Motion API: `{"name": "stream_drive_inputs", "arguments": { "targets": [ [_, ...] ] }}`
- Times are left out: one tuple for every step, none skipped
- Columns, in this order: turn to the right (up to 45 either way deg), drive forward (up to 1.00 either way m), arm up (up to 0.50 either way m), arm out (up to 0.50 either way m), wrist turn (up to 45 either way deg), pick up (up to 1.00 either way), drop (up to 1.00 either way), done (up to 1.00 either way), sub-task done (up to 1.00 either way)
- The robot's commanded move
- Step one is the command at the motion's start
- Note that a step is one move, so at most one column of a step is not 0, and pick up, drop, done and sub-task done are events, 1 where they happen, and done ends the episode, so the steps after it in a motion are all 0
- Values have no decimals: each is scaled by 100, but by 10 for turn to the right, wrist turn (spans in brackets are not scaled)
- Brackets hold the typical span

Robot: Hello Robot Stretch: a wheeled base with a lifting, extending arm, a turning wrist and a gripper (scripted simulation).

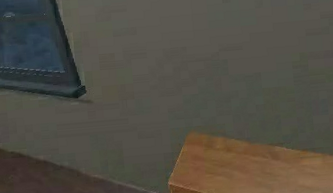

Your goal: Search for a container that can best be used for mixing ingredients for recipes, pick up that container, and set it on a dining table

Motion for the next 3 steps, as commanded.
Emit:
{"name": "stream_drive_inputs", "arguments": {
  "targets": [
    [-300, 0, 0, 0, 0, 0, 0, 0, 0],
    [450, 0, 0, 0, 0, 0, 0, 0, 0],
    [450, 0, 0, 0, 0, 0, 0, 0, 0]
  ]
}}
